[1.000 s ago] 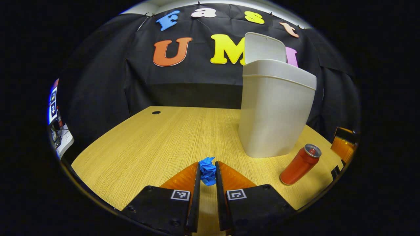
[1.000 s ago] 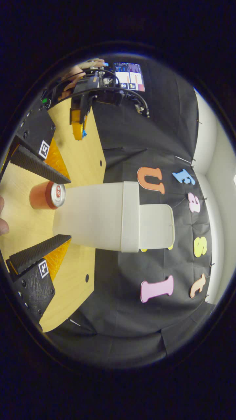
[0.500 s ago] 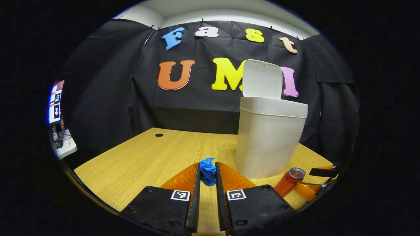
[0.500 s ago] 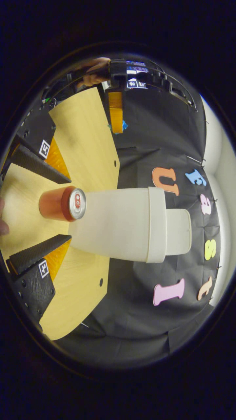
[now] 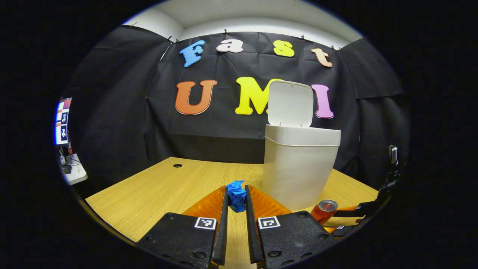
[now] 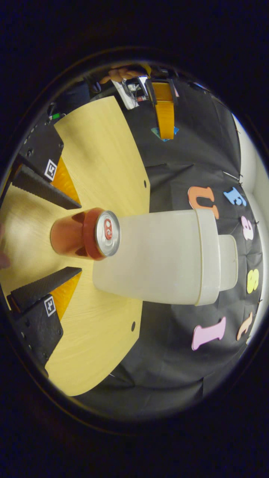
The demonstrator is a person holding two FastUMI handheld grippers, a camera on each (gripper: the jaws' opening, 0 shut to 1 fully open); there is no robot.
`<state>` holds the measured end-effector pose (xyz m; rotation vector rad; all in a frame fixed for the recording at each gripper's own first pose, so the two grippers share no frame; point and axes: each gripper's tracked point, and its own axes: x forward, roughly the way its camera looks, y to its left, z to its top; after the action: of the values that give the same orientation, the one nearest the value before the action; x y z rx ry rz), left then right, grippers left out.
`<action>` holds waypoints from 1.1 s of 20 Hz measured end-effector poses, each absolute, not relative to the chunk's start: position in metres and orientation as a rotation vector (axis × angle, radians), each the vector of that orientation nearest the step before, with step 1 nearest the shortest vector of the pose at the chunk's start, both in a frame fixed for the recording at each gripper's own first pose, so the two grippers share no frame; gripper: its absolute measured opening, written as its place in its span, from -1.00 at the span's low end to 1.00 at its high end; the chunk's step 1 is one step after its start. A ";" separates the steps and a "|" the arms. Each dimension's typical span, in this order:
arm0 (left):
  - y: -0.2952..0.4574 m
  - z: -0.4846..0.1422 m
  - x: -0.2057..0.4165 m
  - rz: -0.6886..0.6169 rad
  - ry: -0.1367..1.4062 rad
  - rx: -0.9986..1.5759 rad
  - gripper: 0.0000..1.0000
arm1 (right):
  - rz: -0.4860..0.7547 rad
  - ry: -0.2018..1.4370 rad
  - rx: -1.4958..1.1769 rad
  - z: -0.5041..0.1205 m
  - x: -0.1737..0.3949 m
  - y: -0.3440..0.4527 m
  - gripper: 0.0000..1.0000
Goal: Press the lid of the desktop garbage bin to open it, pick up the crumpled paper on the desktop and throw it into the bin, then pick up the pop can on the desktop and drop it into the bin, and finally close the garbage bin lid.
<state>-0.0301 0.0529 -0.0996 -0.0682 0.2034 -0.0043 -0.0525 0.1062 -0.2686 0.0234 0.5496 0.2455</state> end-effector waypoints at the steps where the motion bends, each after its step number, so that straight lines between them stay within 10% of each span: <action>1: 0.054 -0.101 -0.030 -0.002 0.209 -0.068 -0.47 | 0.244 0.558 0.024 -0.271 -0.051 0.107 0.94; 22: 0.055 -0.060 -0.012 -0.003 0.126 -0.081 -0.47 | 0.262 0.732 0.134 -0.292 -0.044 0.118 0.66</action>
<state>-0.0116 0.0553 -0.0603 -0.0811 0.1261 -0.0034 -0.0443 0.1183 -0.2918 0.1335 0.7316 0.2621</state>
